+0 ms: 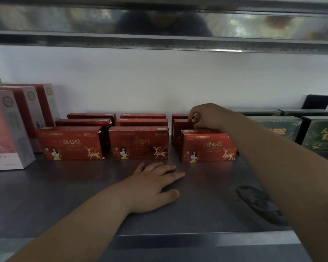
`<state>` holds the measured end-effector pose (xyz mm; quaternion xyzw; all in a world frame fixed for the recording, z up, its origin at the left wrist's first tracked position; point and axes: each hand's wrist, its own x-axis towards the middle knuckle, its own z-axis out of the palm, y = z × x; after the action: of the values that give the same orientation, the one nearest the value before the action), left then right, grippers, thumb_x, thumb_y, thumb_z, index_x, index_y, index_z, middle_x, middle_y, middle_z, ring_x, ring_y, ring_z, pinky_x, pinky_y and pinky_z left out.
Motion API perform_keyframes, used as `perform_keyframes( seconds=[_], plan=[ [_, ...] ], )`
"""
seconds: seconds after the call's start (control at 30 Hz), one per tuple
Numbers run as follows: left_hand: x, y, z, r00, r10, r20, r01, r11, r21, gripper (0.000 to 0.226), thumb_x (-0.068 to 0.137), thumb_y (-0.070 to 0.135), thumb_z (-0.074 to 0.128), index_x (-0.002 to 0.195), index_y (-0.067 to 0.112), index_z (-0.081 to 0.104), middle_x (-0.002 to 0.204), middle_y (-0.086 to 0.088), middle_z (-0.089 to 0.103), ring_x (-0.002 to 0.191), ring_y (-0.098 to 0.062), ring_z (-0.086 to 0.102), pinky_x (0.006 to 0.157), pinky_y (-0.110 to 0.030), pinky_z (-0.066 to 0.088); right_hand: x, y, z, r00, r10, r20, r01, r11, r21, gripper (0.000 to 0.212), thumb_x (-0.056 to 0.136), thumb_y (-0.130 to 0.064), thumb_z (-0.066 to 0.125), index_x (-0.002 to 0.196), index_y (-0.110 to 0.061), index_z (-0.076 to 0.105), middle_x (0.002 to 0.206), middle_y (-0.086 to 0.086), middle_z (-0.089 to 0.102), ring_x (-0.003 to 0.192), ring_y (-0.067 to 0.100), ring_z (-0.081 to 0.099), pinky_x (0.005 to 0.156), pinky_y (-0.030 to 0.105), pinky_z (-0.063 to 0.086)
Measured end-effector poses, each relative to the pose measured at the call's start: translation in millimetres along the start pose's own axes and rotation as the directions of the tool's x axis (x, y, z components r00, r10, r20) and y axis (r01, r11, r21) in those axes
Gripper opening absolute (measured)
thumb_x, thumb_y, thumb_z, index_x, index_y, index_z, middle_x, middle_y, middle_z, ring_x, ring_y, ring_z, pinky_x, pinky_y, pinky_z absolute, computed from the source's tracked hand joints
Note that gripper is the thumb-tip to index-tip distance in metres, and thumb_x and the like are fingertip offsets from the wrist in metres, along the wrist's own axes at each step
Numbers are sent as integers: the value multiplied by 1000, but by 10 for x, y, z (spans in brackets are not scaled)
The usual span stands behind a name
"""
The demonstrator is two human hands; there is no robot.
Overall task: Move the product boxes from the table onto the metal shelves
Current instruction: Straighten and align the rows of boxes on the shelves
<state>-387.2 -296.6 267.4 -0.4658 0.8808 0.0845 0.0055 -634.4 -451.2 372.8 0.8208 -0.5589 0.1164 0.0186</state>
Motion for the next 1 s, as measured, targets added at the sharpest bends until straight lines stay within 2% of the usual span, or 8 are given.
perform_keyframes(
  seconds=[0.27,0.43,0.57,0.63,0.7,0.8,0.9,1.0],
  plan=[
    [7,-1,-11,1000,1,-1,-1,1000,-8,58,99,65,29,151,58,5,164,23,2,150,-7,-6,121,-52,-5,-7,-2,-10,1000,11,12,-11,999,41,31,86,-22,76,115,-27,68,119,-3,67,101,15,59,78,29,43],
    [10,-4,-23,1000,0,5,0,1000,-12,58,98,66,30,151,58,6,164,23,2,150,-7,-7,121,-51,-6,-114,-79,-51,999,25,-31,-21,992,124,32,92,-36,71,122,-27,66,129,-3,63,111,17,60,85,31,47],
    [4,5,-26,1000,0,18,0,1000,-11,59,98,65,29,151,57,6,164,22,1,150,-7,-7,121,-51,-7,-401,-202,-47,986,-43,-160,77,973,218,26,94,-45,66,112,-26,70,111,-10,69,103,8,61,78,18,44],
    [5,6,-25,1000,1,17,0,1000,-9,59,98,65,29,151,57,5,164,22,1,150,-7,-8,121,-52,-7,-573,-248,-27,976,-95,-194,144,956,254,27,93,-50,65,107,-28,72,104,-13,71,102,5,63,86,24,48],
    [9,4,-24,1000,2,16,-2,1000,-4,59,98,66,28,151,57,4,164,22,0,151,-8,-8,121,-52,-7,-698,-224,40,961,-163,-225,202,965,166,30,93,-56,62,104,-30,72,99,-12,70,98,6,62,88,31,50],
    [5,11,-21,1000,-8,24,8,1000,-1,59,98,66,28,152,57,5,164,22,0,151,-7,-9,121,-52,-7,-808,-134,199,956,-187,-224,203,978,49,41,83,-64,57,109,-35,67,101,-12,65,97,9,60,89,39,51],
    [5,25,-22,1000,-12,27,12,1000,3,59,99,65,28,152,56,6,164,22,-1,151,-6,-9,121,-53,-6,-855,-70,330,960,-172,-221,180,983,18,51,75,-52,65,124,-36,59,114,-9,63,108,12,58,94,39,50],
    [4,34,-36,999,-10,34,10,1000,10,59,99,65,28,152,56,5,164,22,-2,151,-7,-10,121,-53,-6,-839,-61,444,946,-160,-282,151,987,-53,58,77,-41,70,133,-29,58,124,1,62,115,22,59,96,39,50]
  ],
)
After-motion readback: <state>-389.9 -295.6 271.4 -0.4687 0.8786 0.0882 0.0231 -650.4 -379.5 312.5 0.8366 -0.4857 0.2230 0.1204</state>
